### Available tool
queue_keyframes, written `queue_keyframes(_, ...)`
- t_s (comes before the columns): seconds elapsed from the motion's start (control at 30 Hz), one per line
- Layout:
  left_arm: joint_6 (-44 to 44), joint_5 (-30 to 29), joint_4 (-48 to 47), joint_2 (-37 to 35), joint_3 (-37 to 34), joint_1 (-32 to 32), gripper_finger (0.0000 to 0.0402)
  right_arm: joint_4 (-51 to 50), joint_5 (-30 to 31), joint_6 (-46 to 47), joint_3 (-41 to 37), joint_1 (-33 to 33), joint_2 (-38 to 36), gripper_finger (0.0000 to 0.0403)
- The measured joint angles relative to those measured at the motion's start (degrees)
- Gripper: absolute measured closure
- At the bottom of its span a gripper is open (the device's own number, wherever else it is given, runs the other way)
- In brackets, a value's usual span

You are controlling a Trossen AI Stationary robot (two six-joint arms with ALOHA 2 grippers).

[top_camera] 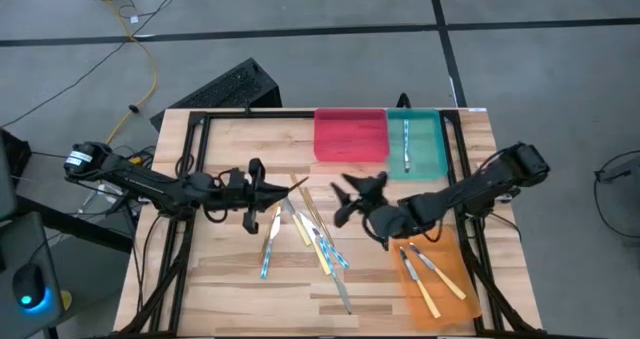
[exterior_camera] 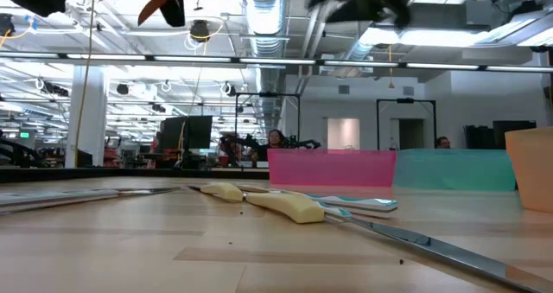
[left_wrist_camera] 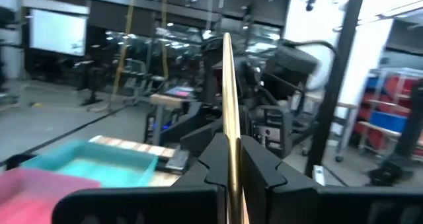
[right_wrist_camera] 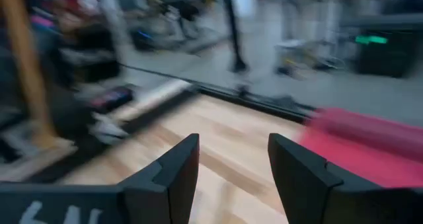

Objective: Sort silverware by color (type)
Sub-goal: Put the golden knife into the red bin bin

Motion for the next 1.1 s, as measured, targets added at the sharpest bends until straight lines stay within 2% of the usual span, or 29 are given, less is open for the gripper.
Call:
queue_keyframes(0.13,0.25,2.49,2.15,0.00,0.00,-0.04,0.0401,21.26,-11.97,-13.97,0.00,-2.41,3.82,0.0200)
queue_keyframes(0.23,0.73,3.44,3.31,0.00,0.00,-0.09,0.0401,31.77,-20.42,-20.40,0.00,-4.12,5.24,0.0200)
queue_keyframes(0.37,2.35,3.43,4.47,0.00,0.00,-0.09,0.0401,35.73,-31.68,-22.53,0.02,-6.47,5.48,0.0200)
queue_keyframes(0.47,3.17,3.41,4.93,0.00,-0.02,-0.09,0.0399,35.56,-37.20,-22.69,0.02,-7.66,5.54,0.0200)
queue_keyframes(0.67,4.42,3.34,5.47,0.26,-0.02,-0.04,0.0398,35.97,-39.61,-22.76,0.02,-8.96,5.52,0.0200)
queue_keyframes(0.83,4.44,3.23,7.20,2.45,-0.02,0.18,0.0399,36.14,-44.86,-22.72,0.28,-10.25,5.52,0.0200)
queue_keyframes(1.1,4.38,4.32,10.63,3.93,-0.04,1.59,0.0399,35.44,-45.01,-23.78,1.20,-10.51,5.52,0.0200)
